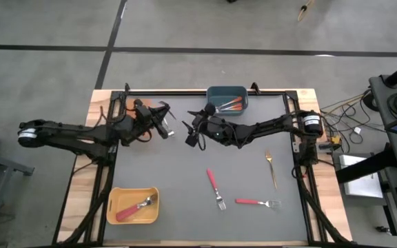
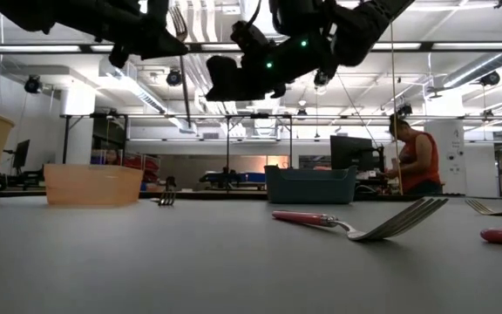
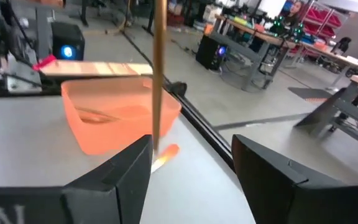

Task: Sort silverware by color (type)
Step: Put the gold fork into the orange bin

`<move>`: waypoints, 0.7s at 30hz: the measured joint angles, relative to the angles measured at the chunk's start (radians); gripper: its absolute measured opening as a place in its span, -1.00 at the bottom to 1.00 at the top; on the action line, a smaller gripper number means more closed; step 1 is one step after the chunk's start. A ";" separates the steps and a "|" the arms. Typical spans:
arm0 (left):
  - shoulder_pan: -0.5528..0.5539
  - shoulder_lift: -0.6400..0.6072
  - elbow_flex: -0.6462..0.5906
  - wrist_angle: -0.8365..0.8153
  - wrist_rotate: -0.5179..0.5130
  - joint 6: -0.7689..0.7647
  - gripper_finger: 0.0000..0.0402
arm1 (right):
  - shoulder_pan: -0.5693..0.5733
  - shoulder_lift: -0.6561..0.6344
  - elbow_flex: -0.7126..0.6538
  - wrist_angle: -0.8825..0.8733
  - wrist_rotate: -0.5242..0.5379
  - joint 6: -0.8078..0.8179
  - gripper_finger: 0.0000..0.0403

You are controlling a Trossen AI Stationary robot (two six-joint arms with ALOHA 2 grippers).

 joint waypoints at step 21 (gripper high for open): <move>0.371 -0.103 0.448 -1.180 0.127 -0.163 -1.00 | -0.124 -0.252 -0.003 -0.507 -0.004 -0.122 0.04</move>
